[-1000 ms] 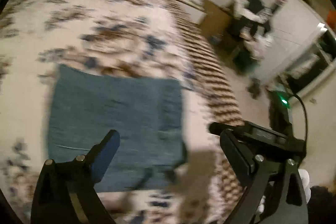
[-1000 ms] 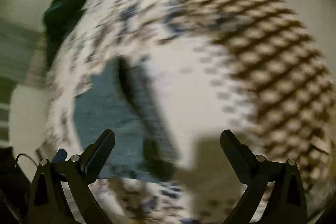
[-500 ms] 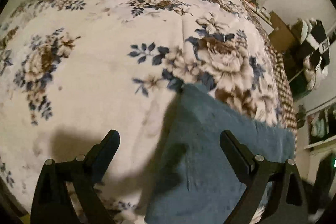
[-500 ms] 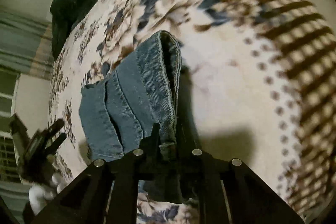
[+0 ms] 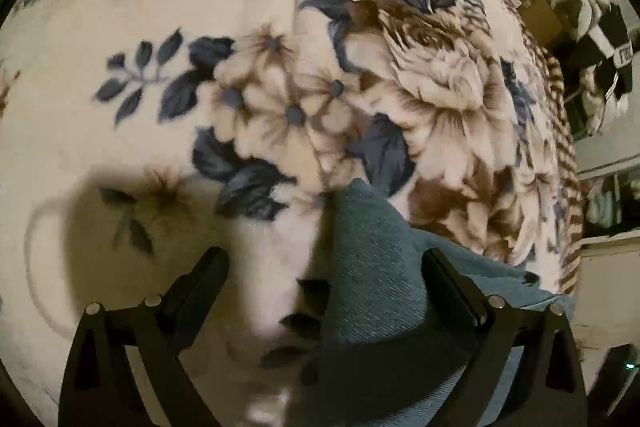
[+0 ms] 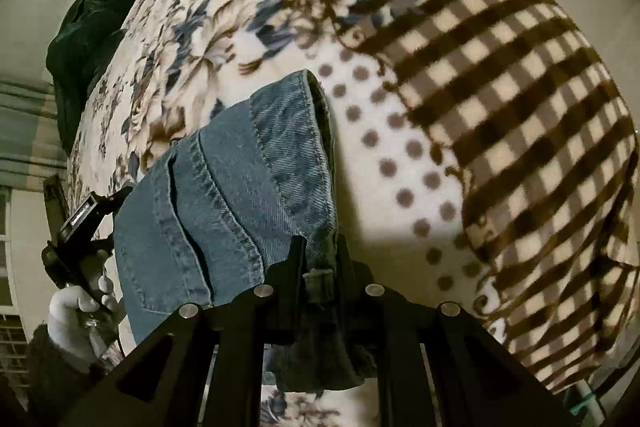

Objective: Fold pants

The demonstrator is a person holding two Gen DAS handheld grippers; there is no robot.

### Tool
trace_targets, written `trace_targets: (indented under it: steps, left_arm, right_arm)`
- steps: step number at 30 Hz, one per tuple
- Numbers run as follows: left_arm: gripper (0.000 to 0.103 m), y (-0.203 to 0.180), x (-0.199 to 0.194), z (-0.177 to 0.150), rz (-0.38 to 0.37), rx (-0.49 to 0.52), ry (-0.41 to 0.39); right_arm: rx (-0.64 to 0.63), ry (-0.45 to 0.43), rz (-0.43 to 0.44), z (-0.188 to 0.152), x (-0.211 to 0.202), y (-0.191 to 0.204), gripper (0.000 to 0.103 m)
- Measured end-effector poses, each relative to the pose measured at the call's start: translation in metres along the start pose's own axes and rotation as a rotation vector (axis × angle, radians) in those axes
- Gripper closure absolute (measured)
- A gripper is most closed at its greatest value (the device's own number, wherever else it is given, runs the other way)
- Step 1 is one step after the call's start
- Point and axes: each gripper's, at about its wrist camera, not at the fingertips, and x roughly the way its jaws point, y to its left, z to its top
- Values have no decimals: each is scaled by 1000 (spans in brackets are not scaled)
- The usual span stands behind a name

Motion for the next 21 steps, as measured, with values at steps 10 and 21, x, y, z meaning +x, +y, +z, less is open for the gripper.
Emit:
trace_targets:
  steps: [10,21]
  left_arm:
    - [4,-13,-73,-64,-114,42,-48]
    - [3,-1,-12,-123,-150,-64,96]
  right_arm:
    - [194,111,189,-20,0,-45,44]
    - [489,97,397,-96,17,-73,24]
